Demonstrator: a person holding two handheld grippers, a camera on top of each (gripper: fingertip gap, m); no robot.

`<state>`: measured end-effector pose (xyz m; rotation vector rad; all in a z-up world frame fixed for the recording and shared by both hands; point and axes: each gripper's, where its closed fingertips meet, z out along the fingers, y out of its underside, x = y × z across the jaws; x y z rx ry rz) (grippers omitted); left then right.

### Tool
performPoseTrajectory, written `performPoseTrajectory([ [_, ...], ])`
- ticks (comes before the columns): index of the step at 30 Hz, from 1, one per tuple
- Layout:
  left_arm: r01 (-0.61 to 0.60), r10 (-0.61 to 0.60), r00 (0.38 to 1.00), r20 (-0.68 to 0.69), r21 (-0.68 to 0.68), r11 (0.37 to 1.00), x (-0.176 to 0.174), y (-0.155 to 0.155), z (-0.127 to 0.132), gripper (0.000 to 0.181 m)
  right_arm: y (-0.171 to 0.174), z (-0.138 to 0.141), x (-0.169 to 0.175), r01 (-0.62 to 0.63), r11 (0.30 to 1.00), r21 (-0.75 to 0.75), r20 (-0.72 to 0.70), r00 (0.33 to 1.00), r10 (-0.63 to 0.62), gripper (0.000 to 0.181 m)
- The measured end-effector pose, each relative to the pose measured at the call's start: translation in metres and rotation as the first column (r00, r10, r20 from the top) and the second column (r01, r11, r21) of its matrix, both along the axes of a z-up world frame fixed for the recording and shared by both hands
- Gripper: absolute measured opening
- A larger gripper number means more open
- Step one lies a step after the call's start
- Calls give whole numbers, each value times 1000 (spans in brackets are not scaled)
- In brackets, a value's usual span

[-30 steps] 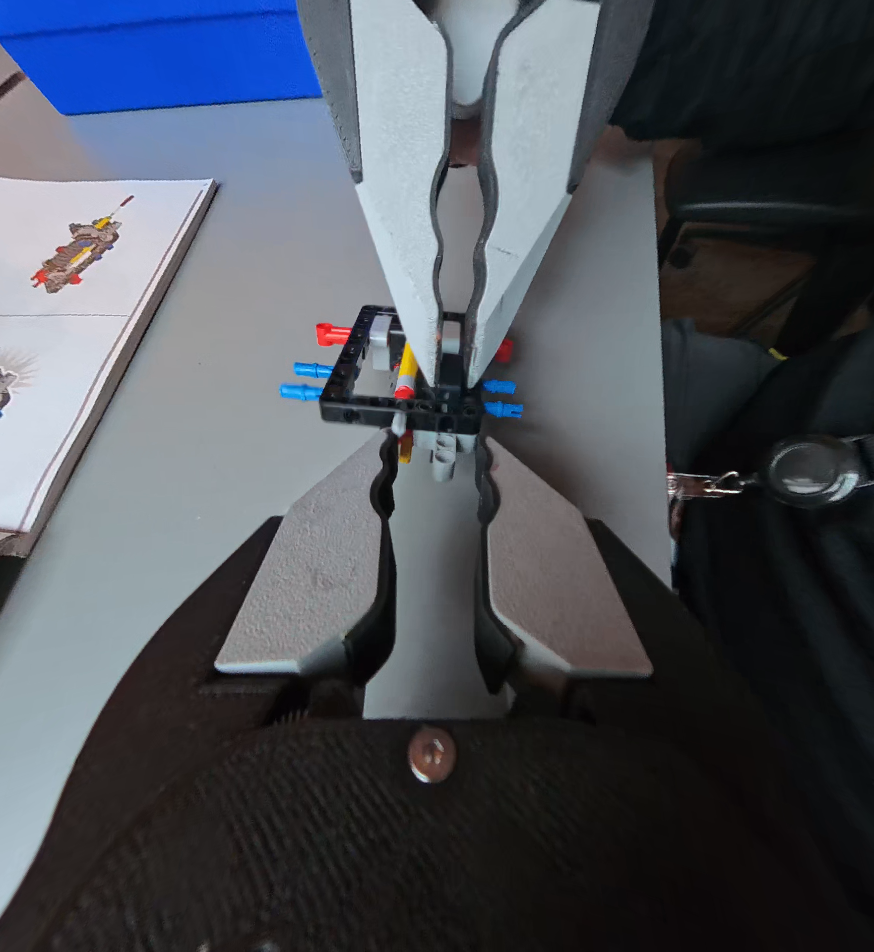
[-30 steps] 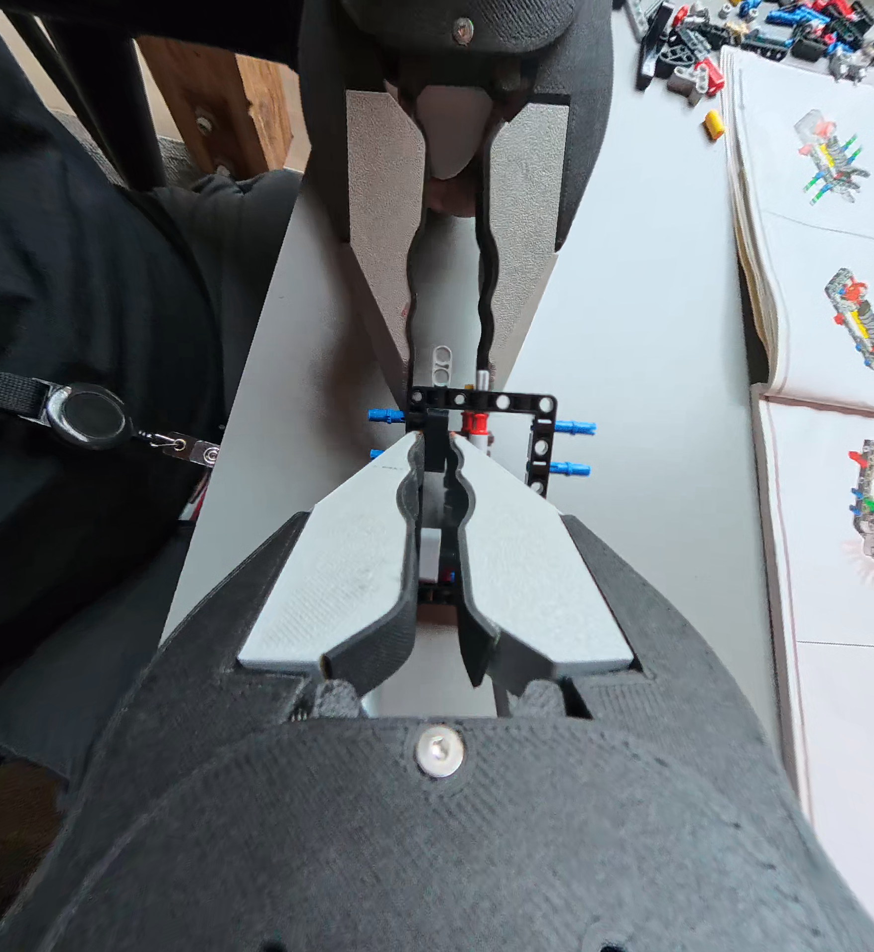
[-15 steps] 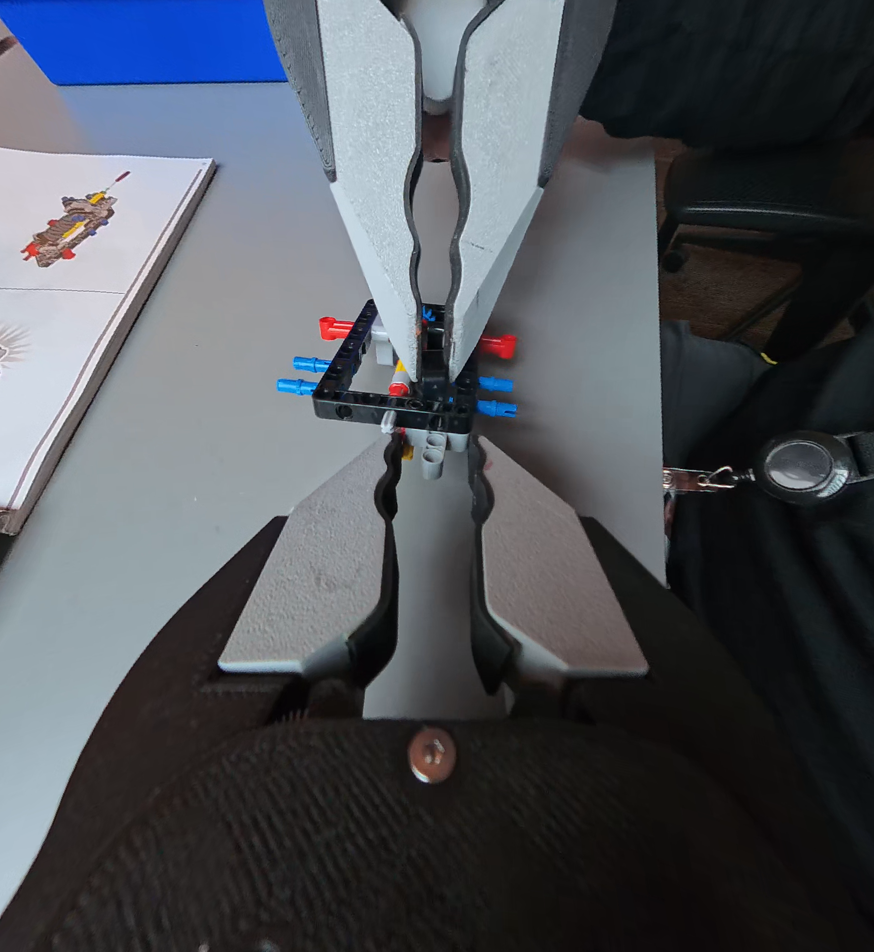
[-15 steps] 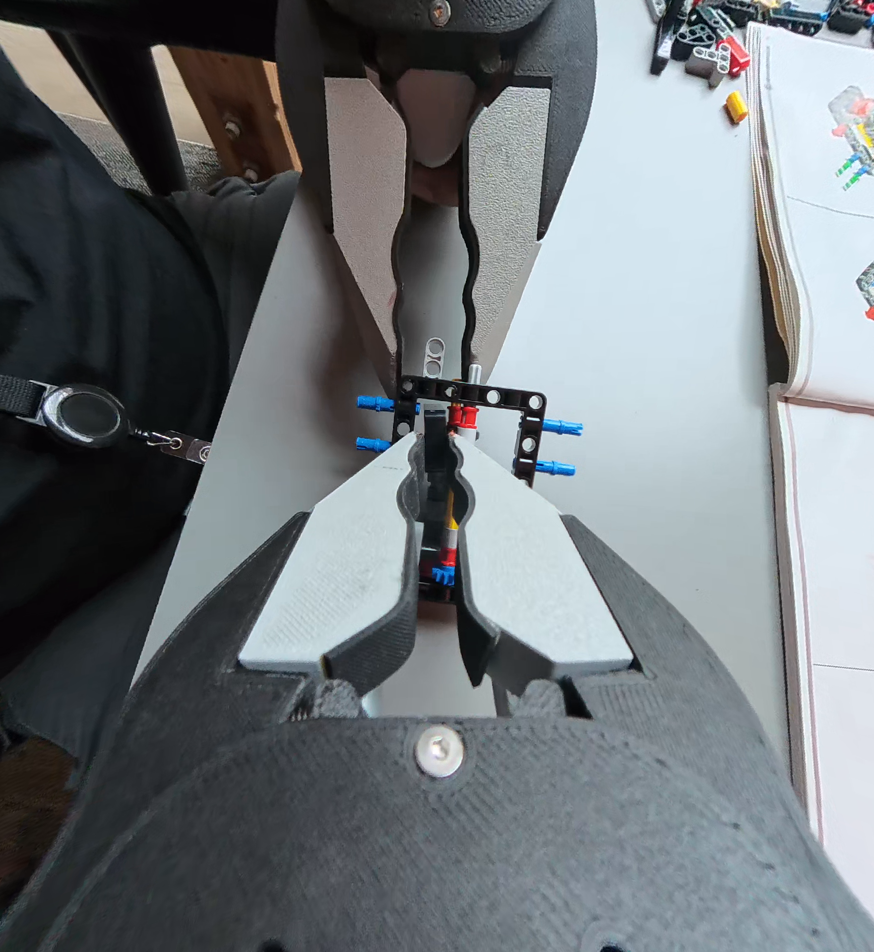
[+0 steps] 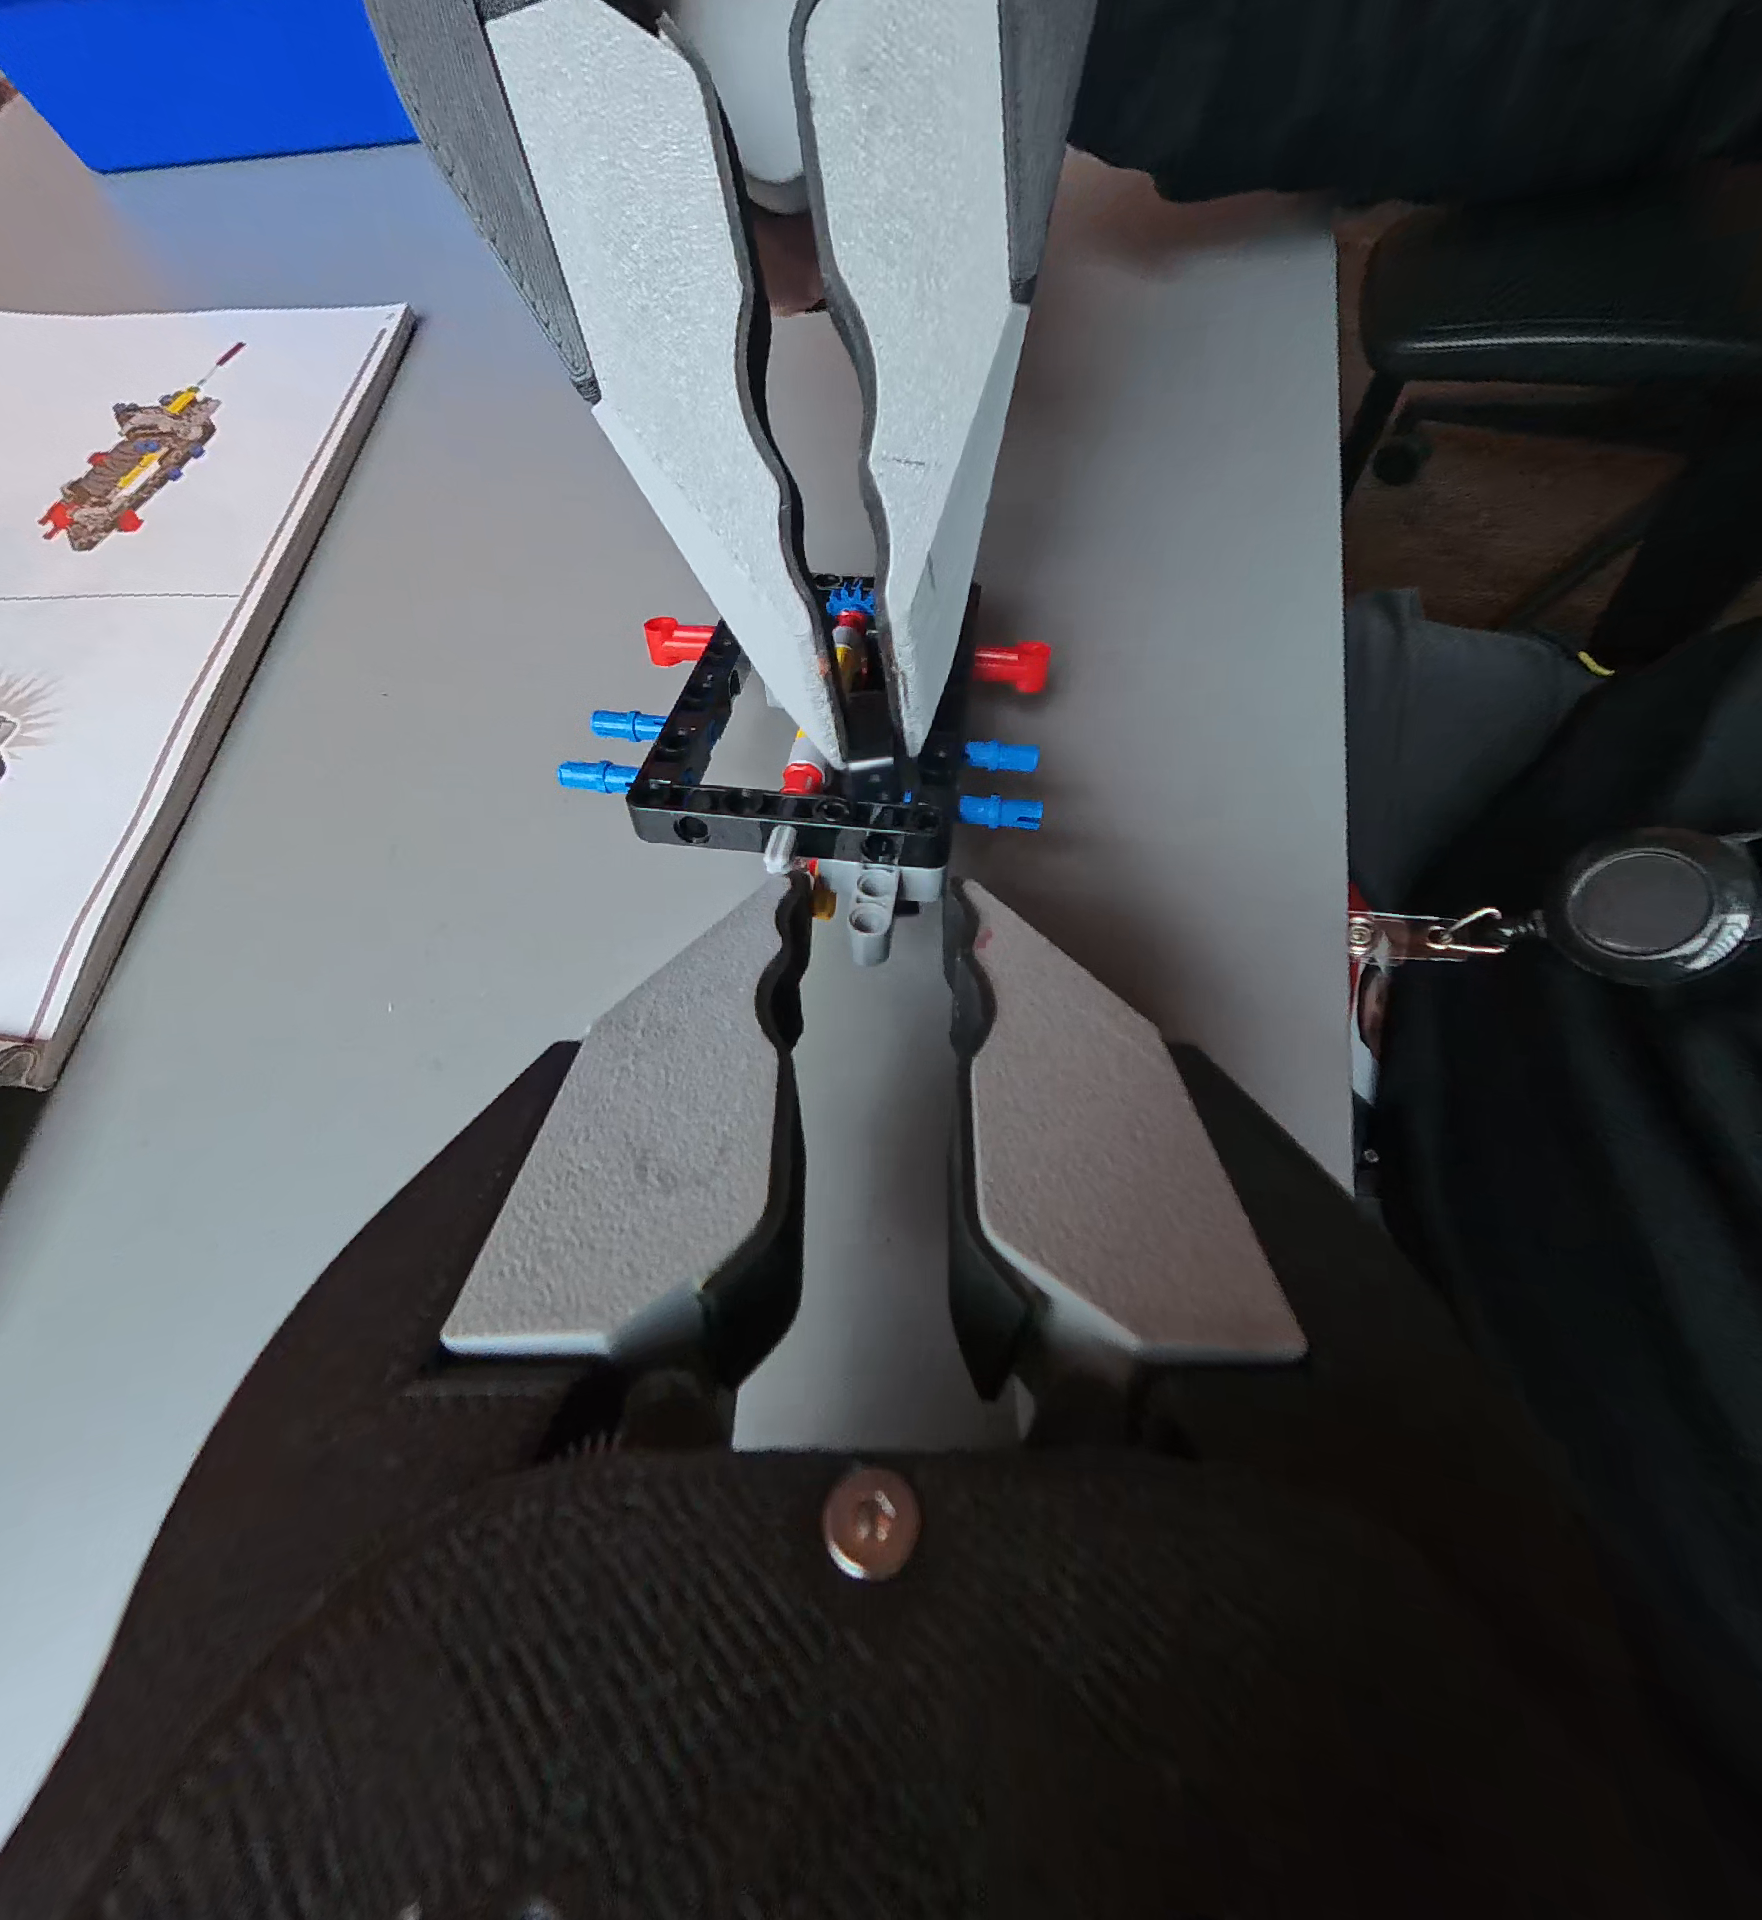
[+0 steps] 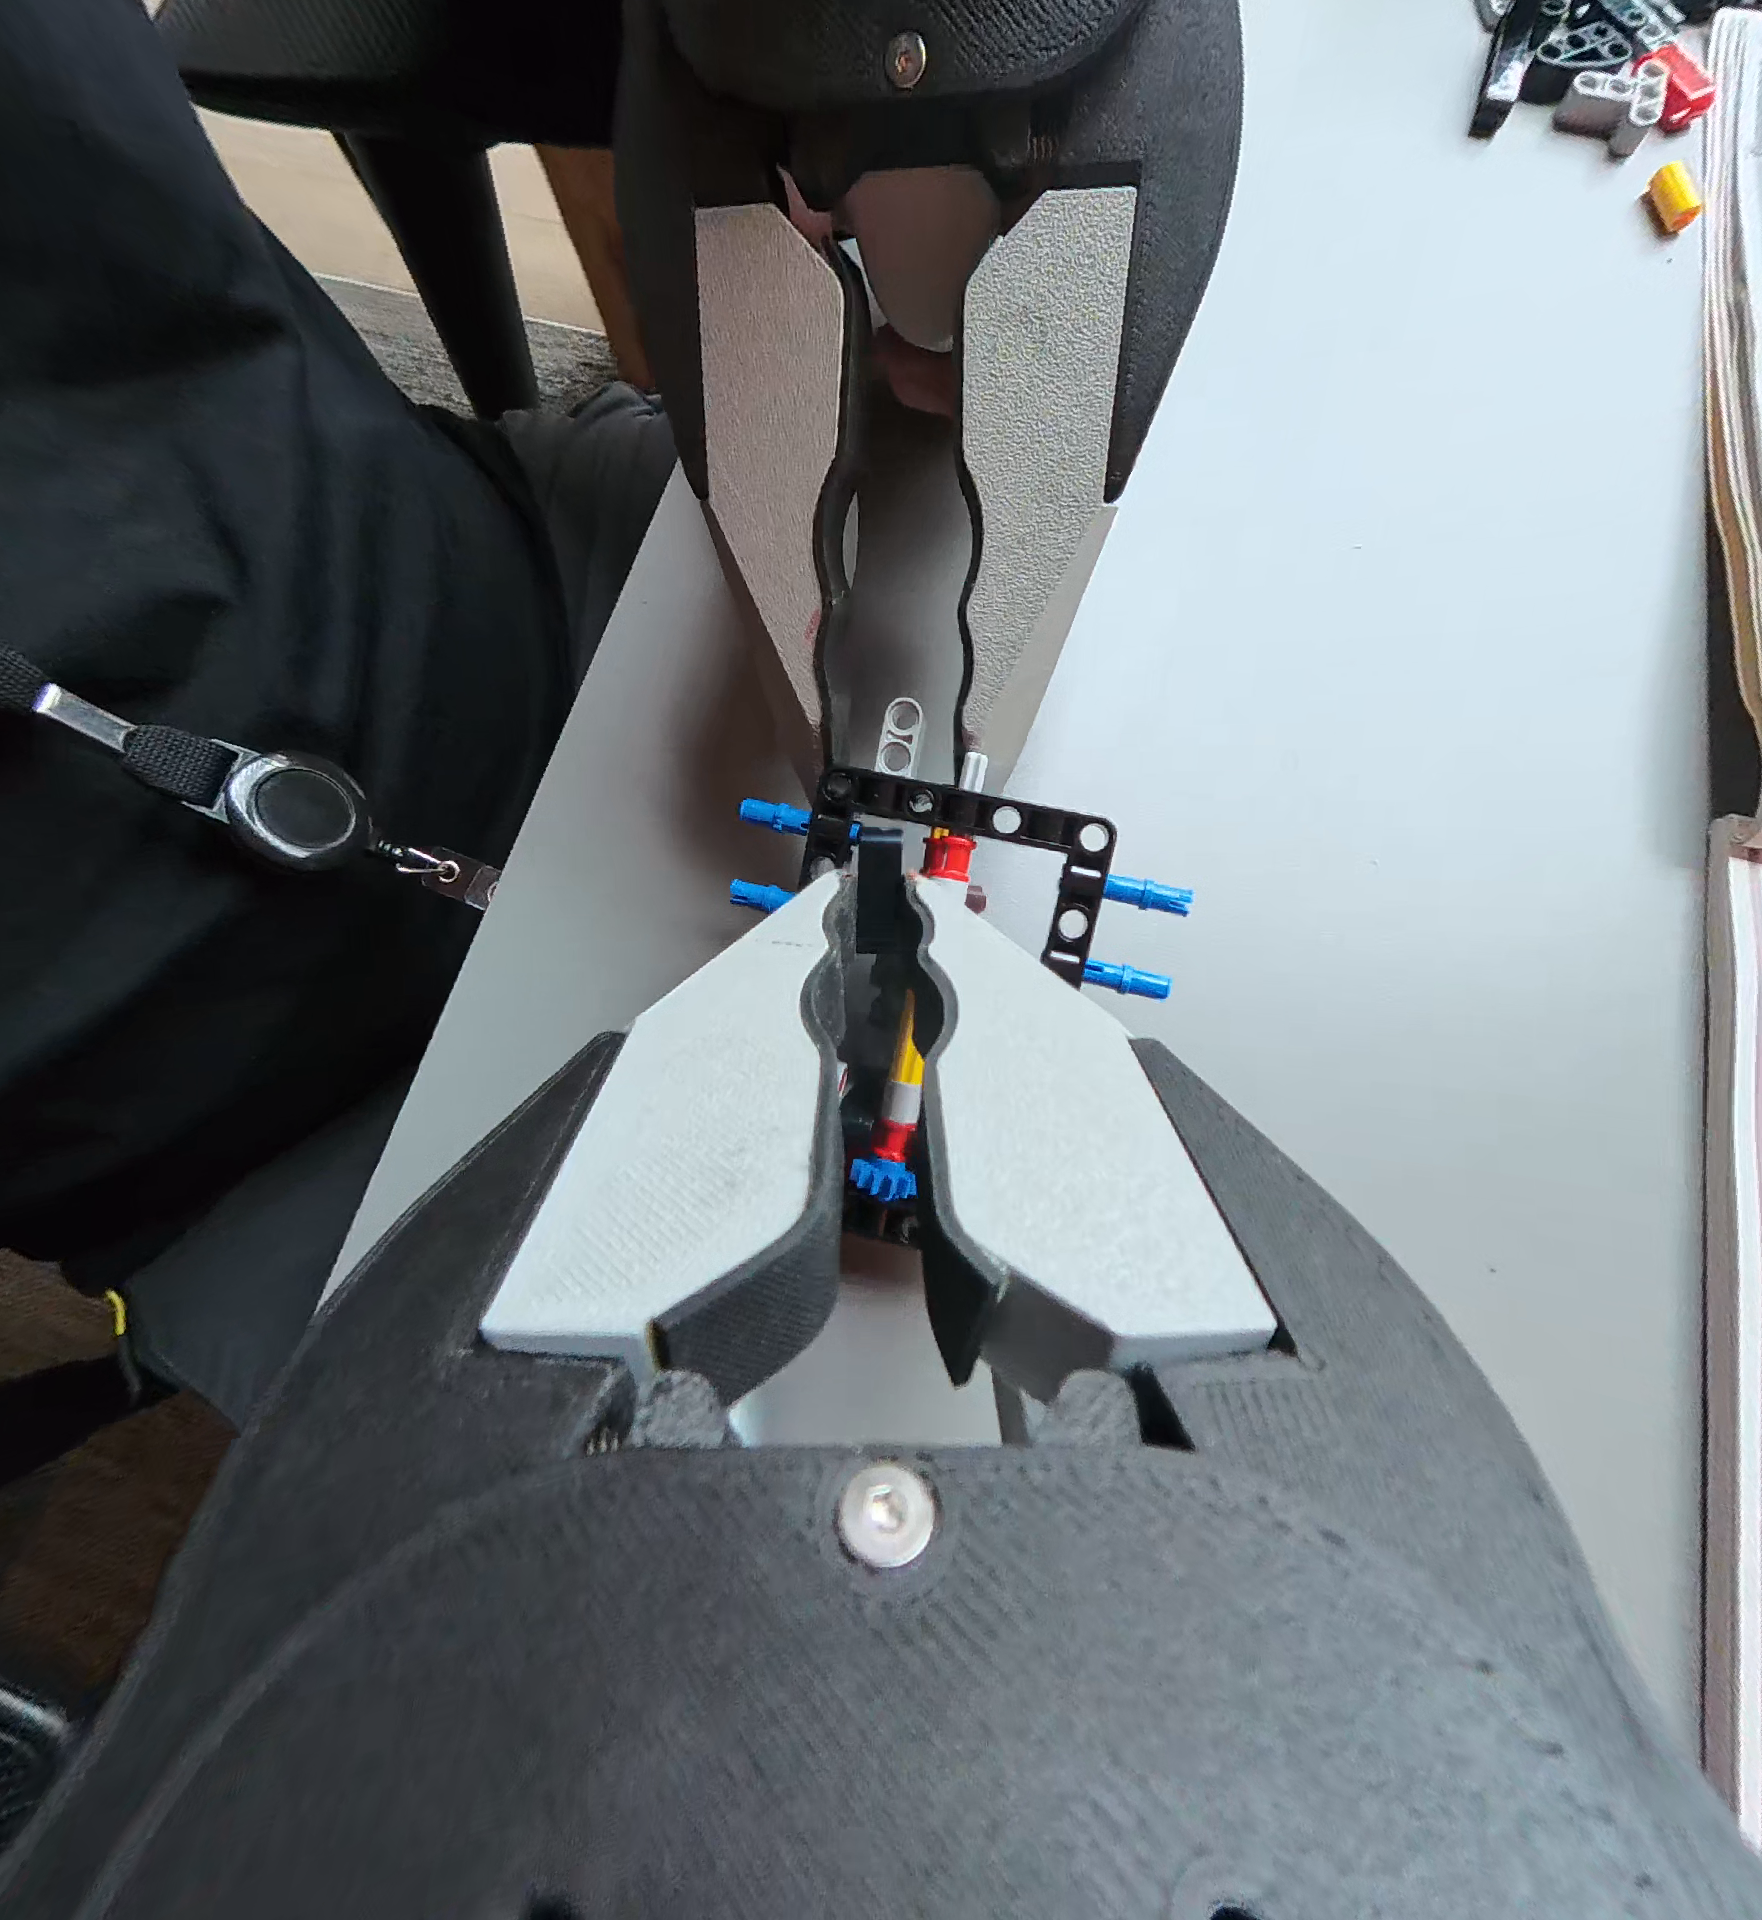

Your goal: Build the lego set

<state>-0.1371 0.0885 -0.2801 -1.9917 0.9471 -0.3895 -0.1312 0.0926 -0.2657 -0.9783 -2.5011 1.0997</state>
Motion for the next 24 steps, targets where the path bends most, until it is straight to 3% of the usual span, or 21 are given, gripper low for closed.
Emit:
performPoseTrajectory([
  [4, 0, 0, 1000, 17, -23, 1000, 0, 0, -1, 22, -4, 1, 5, -35, 999, -21, 45, 998, 36, 15],
  [9, -6, 7, 1000, 27, -35, 999, -1, 1, -1, 22, -4, -1, 3, 0, 995, -101, 112, 994, 11, 12],
  [14, -9, 10, 1000, 25, -35, 999, -2, 1, -1, 22, -4, 0, 1, 34, 984, -176, 109, 994, -15, 10],
  [24, -7, 8, 1000, 15, -36, 999, -2, 1, -2, 22, 1, 2, -4, 46, 990, -137, 43, 998, -41, 5],
])
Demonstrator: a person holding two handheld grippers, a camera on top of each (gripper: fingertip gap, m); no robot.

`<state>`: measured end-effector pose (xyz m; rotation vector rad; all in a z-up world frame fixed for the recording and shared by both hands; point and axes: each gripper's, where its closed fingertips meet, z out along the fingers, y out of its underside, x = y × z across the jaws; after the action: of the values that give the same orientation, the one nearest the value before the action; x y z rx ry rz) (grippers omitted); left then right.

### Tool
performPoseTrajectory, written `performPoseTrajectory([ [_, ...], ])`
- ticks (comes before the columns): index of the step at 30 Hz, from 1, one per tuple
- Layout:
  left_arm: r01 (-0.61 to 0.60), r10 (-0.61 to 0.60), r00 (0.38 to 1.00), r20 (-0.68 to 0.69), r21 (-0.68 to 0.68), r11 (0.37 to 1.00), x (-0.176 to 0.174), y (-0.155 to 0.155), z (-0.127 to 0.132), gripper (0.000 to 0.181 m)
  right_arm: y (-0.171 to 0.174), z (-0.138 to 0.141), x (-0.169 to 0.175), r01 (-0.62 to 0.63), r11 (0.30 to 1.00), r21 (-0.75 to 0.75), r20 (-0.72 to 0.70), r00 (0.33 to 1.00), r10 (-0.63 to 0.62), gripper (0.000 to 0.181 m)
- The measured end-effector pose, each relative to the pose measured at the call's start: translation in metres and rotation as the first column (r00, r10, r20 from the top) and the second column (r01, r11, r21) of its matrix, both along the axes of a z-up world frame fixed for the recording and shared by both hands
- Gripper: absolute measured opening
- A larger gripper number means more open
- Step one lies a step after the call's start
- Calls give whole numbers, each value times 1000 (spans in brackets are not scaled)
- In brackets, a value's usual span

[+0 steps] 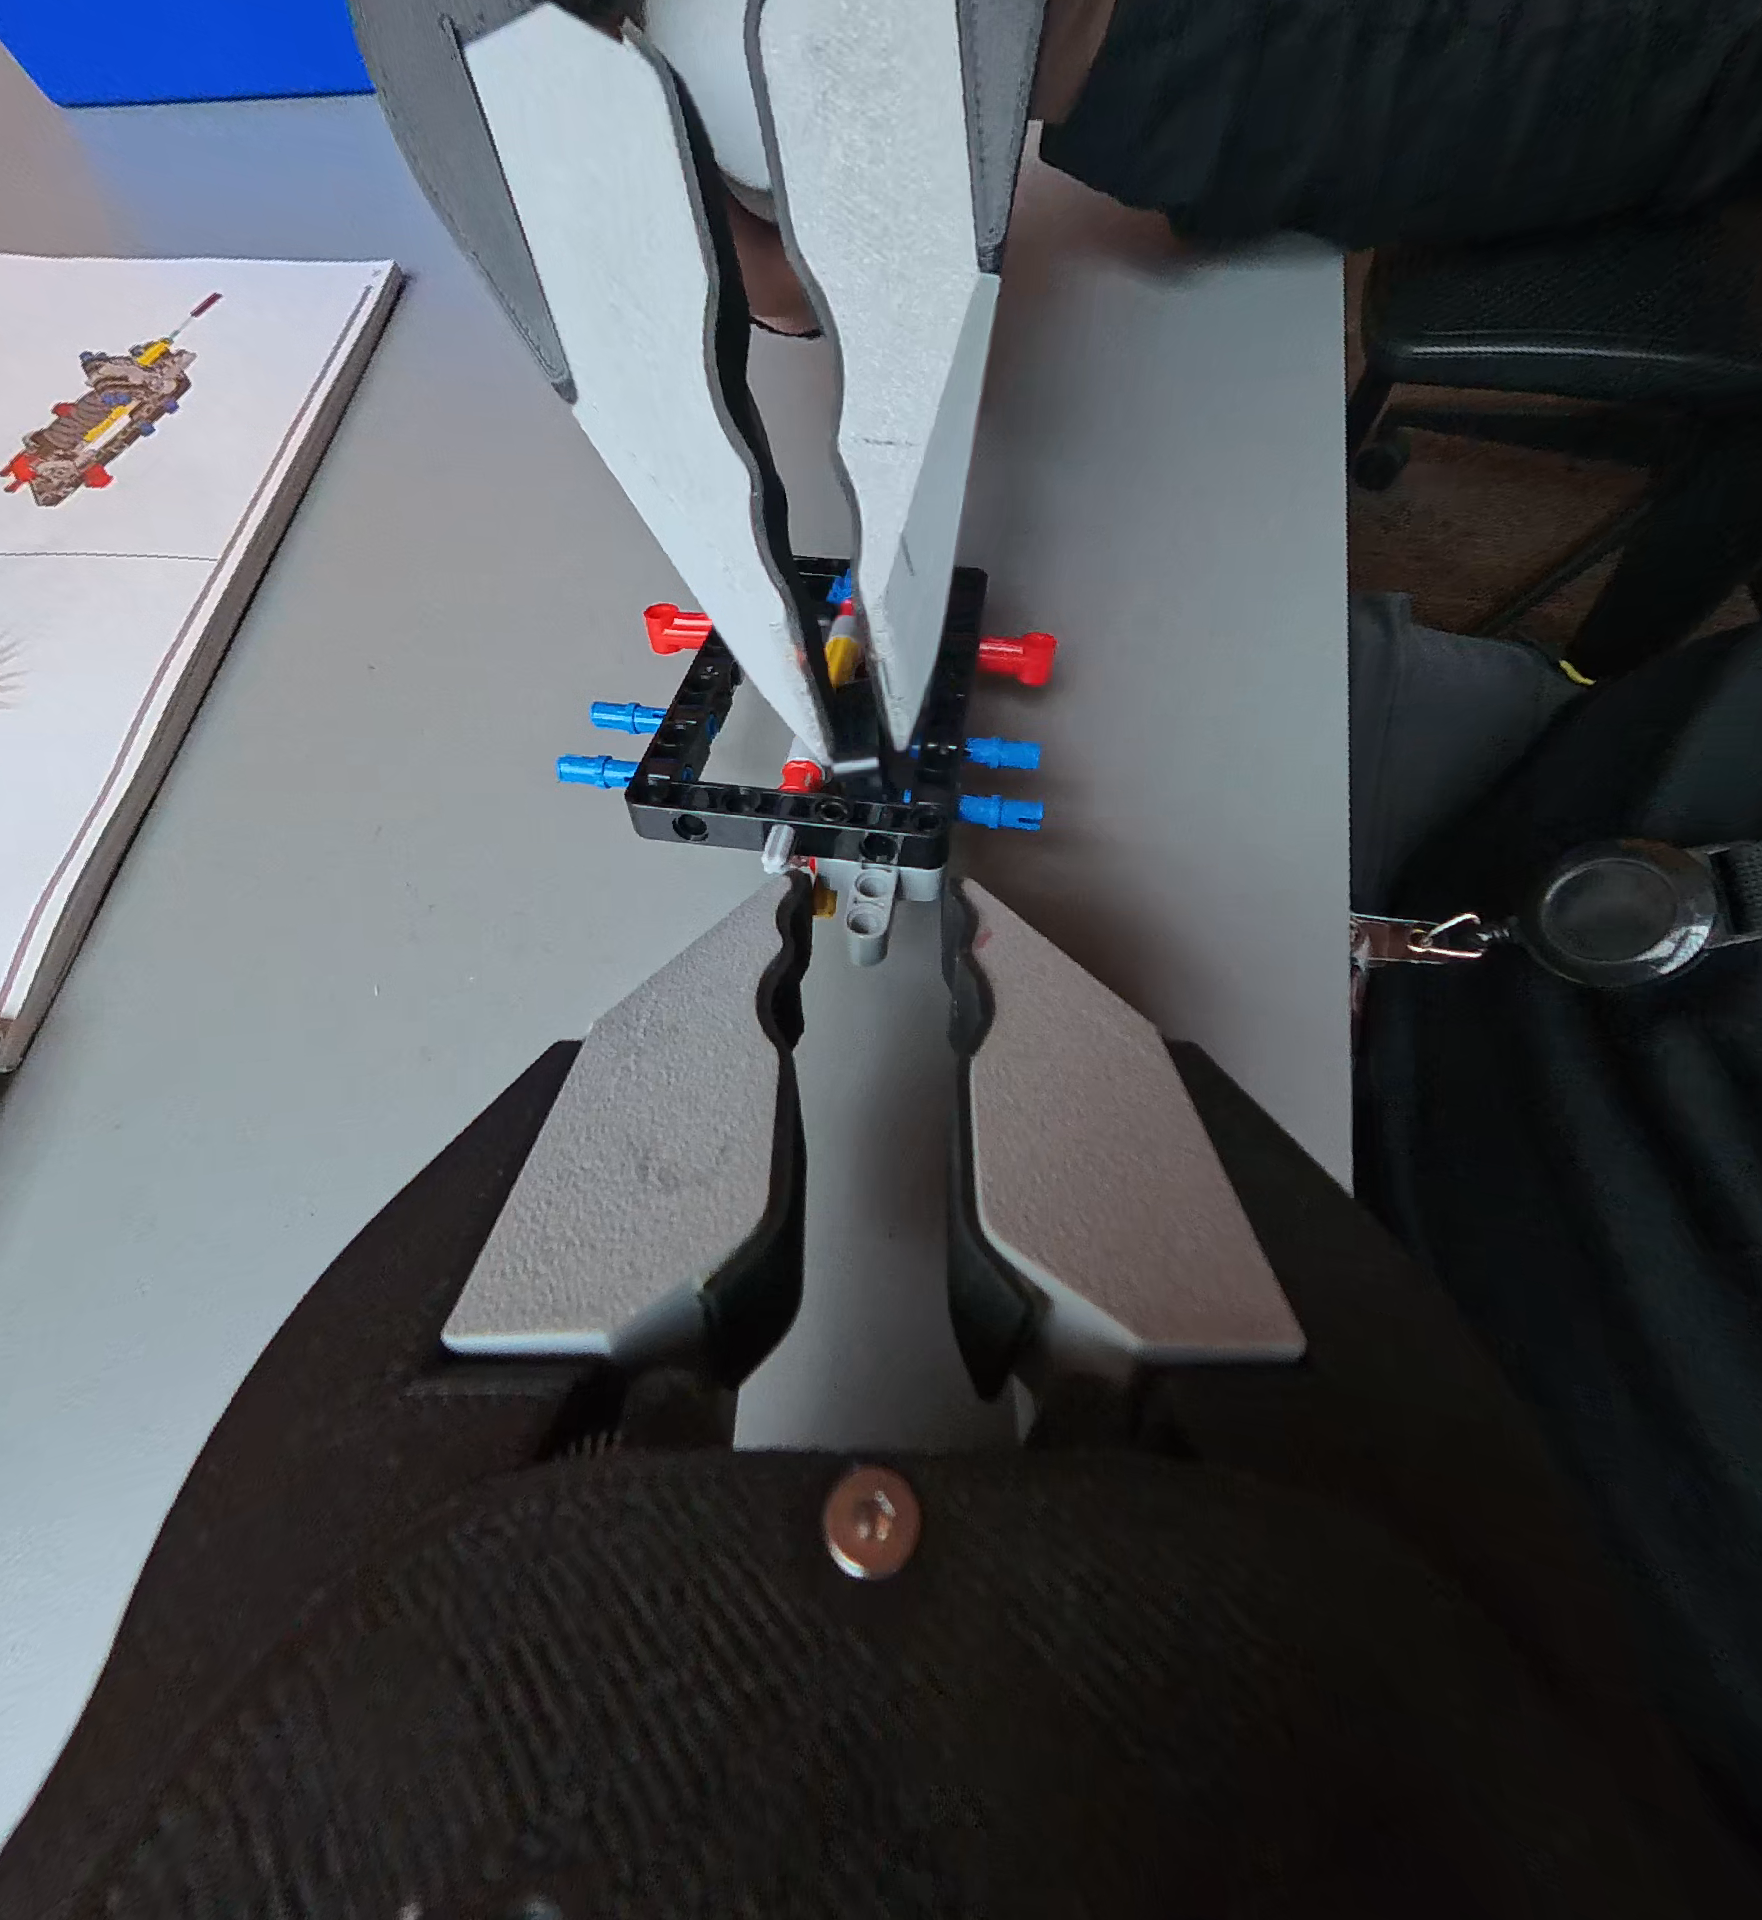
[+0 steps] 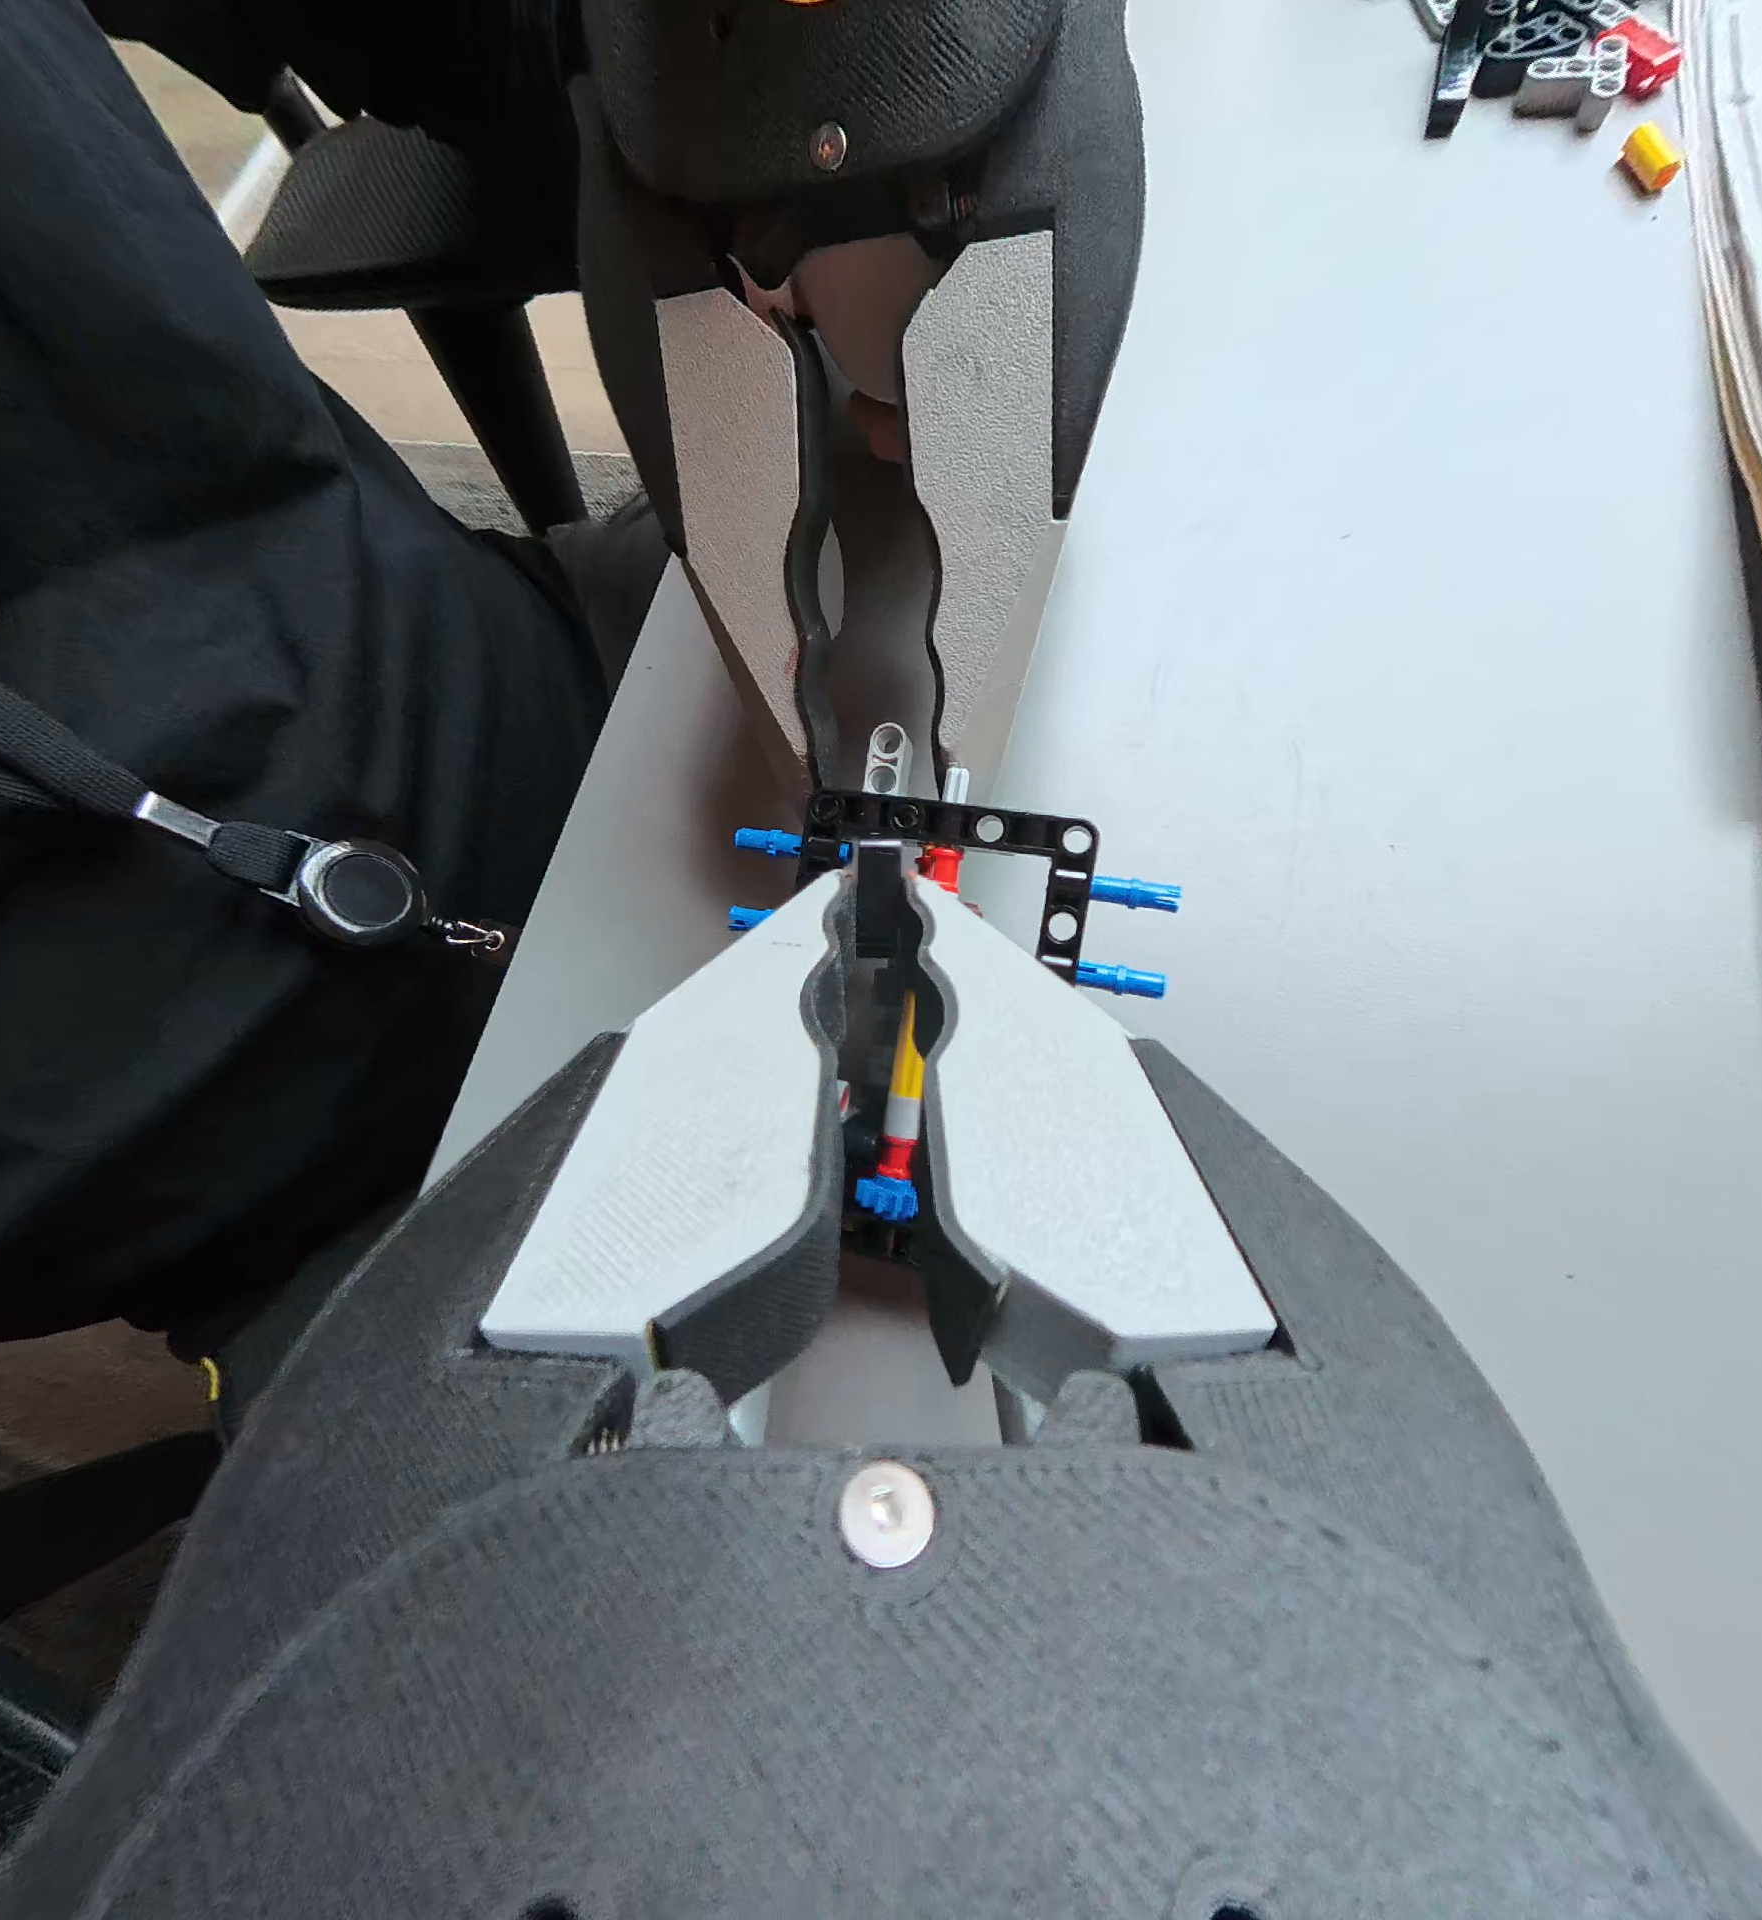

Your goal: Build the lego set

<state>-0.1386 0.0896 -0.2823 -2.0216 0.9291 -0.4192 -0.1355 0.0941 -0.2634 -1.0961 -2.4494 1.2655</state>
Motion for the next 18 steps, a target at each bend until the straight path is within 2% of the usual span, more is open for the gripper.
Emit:
performPoseTrajectory([
  [6, -1, 1, 1000, 3, -7, 1000, 0, 0, 0, 22, -1, -3, 0, -6, 995, 99, -19, 1000, 8, 4],
  [10, 3, -3, 1000, -7, -13, 1000, 0, 0, -2, 22, -1, -5, 3, 0, 996, 92, 16, 1000, -1, 5],
  [11, 4, -5, 1000, -14, -13, 1000, 1, 0, -3, 22, -3, -5, 6, -9, 997, 80, 35, 999, 6, 7],
  [13, -5, 5, 1000, -19, -11, 1000, 0, 0, -3, 22, -9, -5, 11, -32, 999, 38, 85, 996, 29, 24],
  [15, -4, 4, 1000, -9, -15, 1000, -1, 0, -2, 22, -6, -6, 7, -3, 1000, 28, 82, 997, 0, 12],
  [18, -8, 8, 1000, -11, -13, 1000, -1, 1, -3, 22, -6, -6, 6, 9, 999, 41, 60, 998, -11, 14],
])
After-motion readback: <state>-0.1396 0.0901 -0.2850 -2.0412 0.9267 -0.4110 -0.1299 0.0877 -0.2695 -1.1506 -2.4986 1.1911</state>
